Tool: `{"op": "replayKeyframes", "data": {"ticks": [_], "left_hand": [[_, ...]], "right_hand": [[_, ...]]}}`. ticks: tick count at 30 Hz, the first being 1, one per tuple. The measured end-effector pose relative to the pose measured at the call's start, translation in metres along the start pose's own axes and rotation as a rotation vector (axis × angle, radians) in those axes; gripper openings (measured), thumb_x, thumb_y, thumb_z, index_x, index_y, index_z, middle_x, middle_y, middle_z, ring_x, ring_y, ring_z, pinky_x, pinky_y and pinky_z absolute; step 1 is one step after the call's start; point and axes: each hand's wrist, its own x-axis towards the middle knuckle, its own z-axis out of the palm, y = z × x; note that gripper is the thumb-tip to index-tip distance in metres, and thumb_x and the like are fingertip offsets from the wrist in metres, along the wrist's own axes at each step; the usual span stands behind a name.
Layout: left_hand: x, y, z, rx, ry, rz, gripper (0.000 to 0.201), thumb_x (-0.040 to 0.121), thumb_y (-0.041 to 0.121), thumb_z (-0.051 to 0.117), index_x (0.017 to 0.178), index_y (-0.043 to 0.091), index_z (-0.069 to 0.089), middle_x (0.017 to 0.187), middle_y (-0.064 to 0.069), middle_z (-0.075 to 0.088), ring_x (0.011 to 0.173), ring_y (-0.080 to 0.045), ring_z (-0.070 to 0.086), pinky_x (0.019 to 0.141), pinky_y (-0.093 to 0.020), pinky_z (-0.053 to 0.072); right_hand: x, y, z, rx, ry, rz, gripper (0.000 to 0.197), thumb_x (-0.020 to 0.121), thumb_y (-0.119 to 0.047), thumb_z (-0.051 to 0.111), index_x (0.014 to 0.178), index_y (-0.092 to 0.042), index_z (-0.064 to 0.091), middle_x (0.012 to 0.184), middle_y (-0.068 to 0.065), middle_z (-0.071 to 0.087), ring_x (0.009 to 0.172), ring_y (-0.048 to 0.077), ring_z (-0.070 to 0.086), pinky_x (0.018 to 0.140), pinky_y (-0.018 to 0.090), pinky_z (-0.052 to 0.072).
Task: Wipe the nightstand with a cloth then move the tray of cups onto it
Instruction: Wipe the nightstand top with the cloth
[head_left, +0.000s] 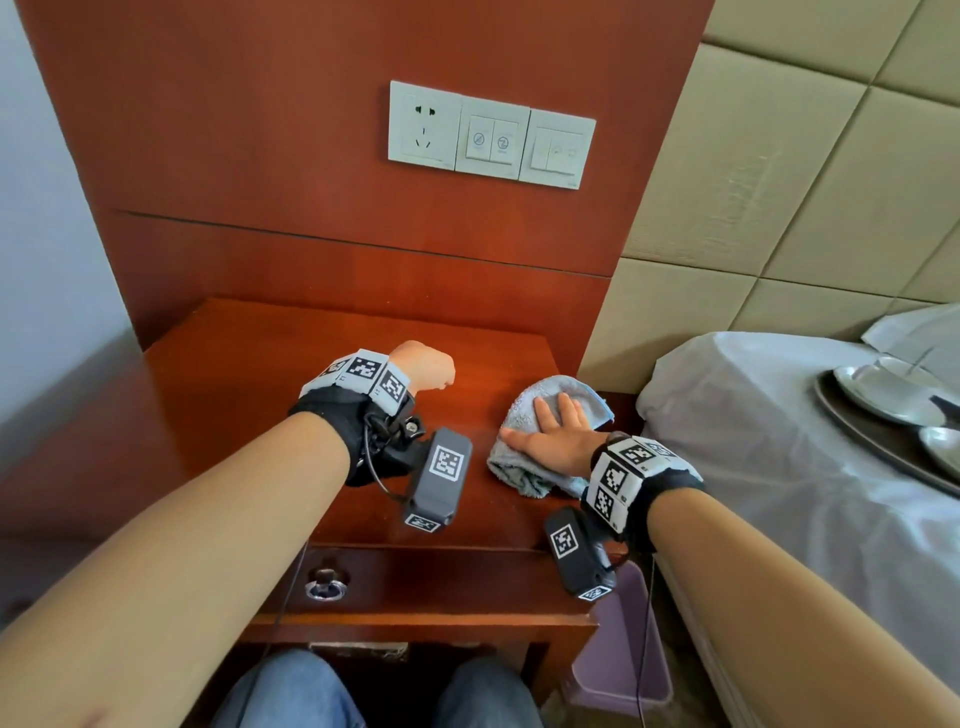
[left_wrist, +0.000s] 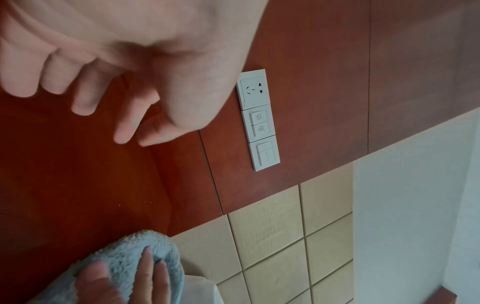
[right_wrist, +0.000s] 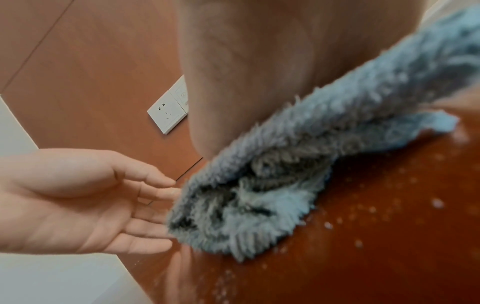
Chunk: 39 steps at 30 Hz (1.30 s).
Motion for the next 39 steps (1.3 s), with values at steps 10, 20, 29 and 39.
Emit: {"op": "replayKeyframes", "data": {"ticks": [10, 20, 29, 39], "left_hand": [[-0.013, -0.011, -0.004, -0.092, -0.014, 0.007, 0.03, 0.094, 0.01, 0.053, 0.123, 0.002, 0.052, 0.123, -0.018, 0.049, 0.124, -0.03, 0.046, 0.097, -0.039, 0.043], [-0.008, -0.031, 0.0, -0.239, -0.038, -0.002, 0.052, 0.091, 0.012, 0.057, 0.139, 0.004, 0.042, 0.142, -0.016, 0.044, 0.131, -0.03, 0.044, 0.1, -0.041, 0.044], [-0.008, -0.04, 0.015, -0.265, 0.069, 0.09, 0.034, 0.09, 0.012, 0.056, 0.123, 0.003, 0.055, 0.127, -0.01, 0.056, 0.119, -0.027, 0.053, 0.093, -0.036, 0.049], [-0.009, -0.052, 0.003, -0.329, 0.153, 0.16, 0.013, 0.088, 0.008, 0.053, 0.096, 0.018, 0.055, 0.097, -0.007, 0.054, 0.092, -0.021, 0.053, 0.086, -0.035, 0.052]], "right_hand": [[-0.024, 0.017, 0.015, -0.053, 0.048, -0.078, 0.09, 0.085, -0.074, 0.033, 0.154, -0.028, -0.001, 0.161, 0.002, -0.016, 0.148, 0.021, -0.019, 0.119, 0.045, -0.005], [-0.029, 0.02, 0.035, -0.159, 0.24, -0.107, 0.086, 0.084, -0.075, 0.021, 0.154, -0.028, 0.005, 0.162, 0.004, -0.007, 0.149, 0.018, -0.012, 0.118, 0.051, -0.008], [-0.026, 0.01, 0.037, 0.013, 0.449, -0.122, 0.083, 0.083, -0.072, 0.03, 0.152, -0.028, 0.018, 0.162, 0.005, -0.011, 0.148, 0.019, -0.017, 0.117, 0.052, -0.01], [-0.031, 0.011, 0.047, -0.113, 0.371, -0.21, 0.078, 0.092, -0.062, 0.028, 0.151, -0.012, 0.021, 0.161, 0.009, 0.012, 0.15, 0.025, 0.004, 0.121, 0.043, 0.008]]}}
